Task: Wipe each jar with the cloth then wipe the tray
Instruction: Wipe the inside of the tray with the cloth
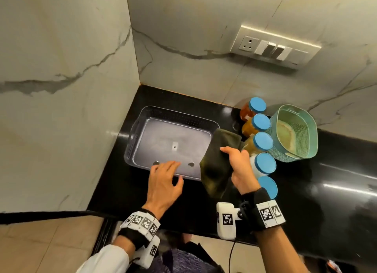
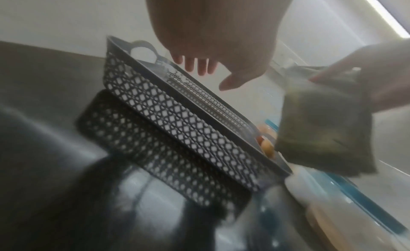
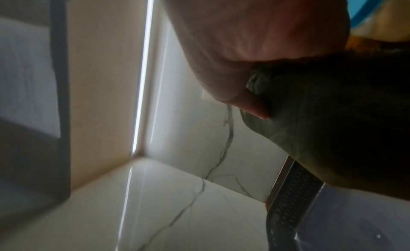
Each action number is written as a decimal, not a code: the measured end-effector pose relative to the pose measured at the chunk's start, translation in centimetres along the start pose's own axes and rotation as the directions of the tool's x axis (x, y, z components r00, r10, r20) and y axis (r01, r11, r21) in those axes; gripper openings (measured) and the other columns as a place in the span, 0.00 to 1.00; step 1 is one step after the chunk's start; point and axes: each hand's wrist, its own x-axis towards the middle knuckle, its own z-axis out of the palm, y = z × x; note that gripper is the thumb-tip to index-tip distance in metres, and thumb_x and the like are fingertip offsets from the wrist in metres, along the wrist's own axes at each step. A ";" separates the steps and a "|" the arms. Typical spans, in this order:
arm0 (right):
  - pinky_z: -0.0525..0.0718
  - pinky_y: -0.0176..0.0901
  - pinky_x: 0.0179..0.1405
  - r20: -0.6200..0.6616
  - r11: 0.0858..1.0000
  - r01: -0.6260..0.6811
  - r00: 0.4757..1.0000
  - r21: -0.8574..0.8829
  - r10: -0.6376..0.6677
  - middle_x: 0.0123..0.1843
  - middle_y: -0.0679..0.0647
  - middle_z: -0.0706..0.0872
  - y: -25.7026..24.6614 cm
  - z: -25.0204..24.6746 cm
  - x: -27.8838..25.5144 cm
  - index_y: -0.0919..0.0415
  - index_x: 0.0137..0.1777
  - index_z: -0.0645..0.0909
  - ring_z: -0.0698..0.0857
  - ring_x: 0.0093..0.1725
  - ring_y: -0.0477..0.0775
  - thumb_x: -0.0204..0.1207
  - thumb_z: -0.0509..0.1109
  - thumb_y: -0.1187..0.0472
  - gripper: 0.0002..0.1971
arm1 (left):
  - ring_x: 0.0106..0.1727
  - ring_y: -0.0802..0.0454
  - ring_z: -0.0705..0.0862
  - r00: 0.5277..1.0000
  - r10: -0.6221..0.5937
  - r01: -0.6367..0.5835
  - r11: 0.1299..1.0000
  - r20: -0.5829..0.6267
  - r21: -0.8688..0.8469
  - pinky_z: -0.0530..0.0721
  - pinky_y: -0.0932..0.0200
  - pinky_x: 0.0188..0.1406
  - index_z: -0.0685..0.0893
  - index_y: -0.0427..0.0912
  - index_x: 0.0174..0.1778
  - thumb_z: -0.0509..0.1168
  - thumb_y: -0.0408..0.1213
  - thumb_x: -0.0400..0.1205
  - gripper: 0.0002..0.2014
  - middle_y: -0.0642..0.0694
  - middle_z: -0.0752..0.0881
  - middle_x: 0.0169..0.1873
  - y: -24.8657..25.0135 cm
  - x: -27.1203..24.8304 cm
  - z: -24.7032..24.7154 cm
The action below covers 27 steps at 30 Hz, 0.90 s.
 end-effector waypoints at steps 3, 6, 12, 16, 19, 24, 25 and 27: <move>0.84 0.36 0.39 0.049 0.959 0.217 0.976 -0.183 -0.211 0.42 0.43 0.85 -0.2 0.3 -1.0 0.47 0.43 0.78 0.86 0.44 0.43 0.83 0.72 0.65 0.12 | 0.64 0.35 0.85 0.967 -0.149 0.149 0.989 -0.207 -0.014 0.81 0.40 0.61 0.86 0.36 0.66 0.71 0.41 0.74 0.24 0.38 0.87 0.65 -1.9 0.8 -2.1; 0.90 0.49 0.53 0.125 0.763 0.423 0.900 -0.489 -0.418 0.44 0.42 0.88 0.4 1.2 -0.2 0.43 0.44 0.81 0.87 0.47 0.43 0.81 0.75 0.58 0.09 | 0.72 0.31 0.78 0.888 -0.372 0.381 0.924 -0.271 -0.019 0.76 0.35 0.67 0.79 0.35 0.72 0.77 0.39 0.70 0.34 0.35 0.79 0.73 -4.1 1.9 -3.6; 0.78 0.44 0.35 0.505 0.050 0.770 0.464 -0.636 -0.728 0.46 0.53 0.83 0.4 7.4 3.6 0.61 0.50 0.89 0.80 0.40 0.51 0.75 0.74 0.66 0.06 | 0.79 0.25 0.72 0.755 -0.616 0.558 0.784 -0.225 -0.273 0.71 0.31 0.79 0.67 0.27 0.82 0.76 0.28 0.72 0.42 0.27 0.72 0.78 -6.3 3.5 -1.5; 0.76 0.47 0.34 0.779 -0.208 0.799 0.432 -0.564 -0.454 0.48 0.58 0.81 3.5 12.7 9.5 0.61 0.57 0.88 0.80 0.43 0.60 0.70 0.73 0.66 0.15 | 0.66 0.26 0.81 0.664 -0.685 0.550 0.718 -0.299 -0.426 0.79 0.32 0.69 0.77 0.28 0.75 0.65 0.17 0.67 0.35 0.28 0.82 0.66 -6.8 4.5 0.3; 0.85 0.56 0.43 0.877 -0.296 0.826 0.465 -0.480 -0.125 0.52 0.58 0.82 6.7 15.5 13.1 0.60 0.62 0.85 0.84 0.49 0.66 0.67 0.73 0.63 0.21 | 0.62 0.29 0.84 0.667 -0.661 0.502 0.740 -0.345 -0.447 0.83 0.33 0.64 0.82 0.31 0.71 0.63 0.14 0.64 0.36 0.32 0.85 0.61 -7.7 4.4 1.1; 0.85 0.51 0.51 0.885 -0.024 0.895 0.435 -0.445 -0.167 0.52 0.53 0.87 9.6 16.2 16.4 0.55 0.59 0.81 0.85 0.49 0.59 0.60 0.71 0.60 0.23 | 0.60 0.33 0.86 0.734 -0.586 0.445 0.797 -0.342 -0.409 0.87 0.36 0.60 0.82 0.35 0.74 0.61 0.12 0.64 0.39 0.38 0.85 0.63 -10.2 4.9 1.7; 0.85 0.49 0.52 0.885 -0.013 0.902 0.420 -0.431 -0.202 0.52 0.52 0.88 9.3 15.6 16.9 0.55 0.59 0.82 0.86 0.49 0.58 0.61 0.71 0.60 0.23 | 0.59 0.34 0.87 0.756 -0.566 0.430 0.808 -0.329 -0.403 0.88 0.37 0.60 0.82 0.36 0.74 0.62 0.12 0.64 0.39 0.40 0.85 0.62 -10.0 5.4 1.2; 0.84 0.48 0.50 0.886 -0.019 0.909 0.400 -0.416 -0.235 0.50 0.51 0.89 9.4 15.5 18.0 0.54 0.56 0.83 0.87 0.48 0.57 0.64 0.71 0.59 0.18 | 0.57 0.35 0.88 0.778 -0.543 0.415 0.822 -0.317 -0.390 0.89 0.41 0.57 0.83 0.38 0.73 0.62 0.12 0.64 0.39 0.42 0.85 0.62 -10.0 5.7 0.6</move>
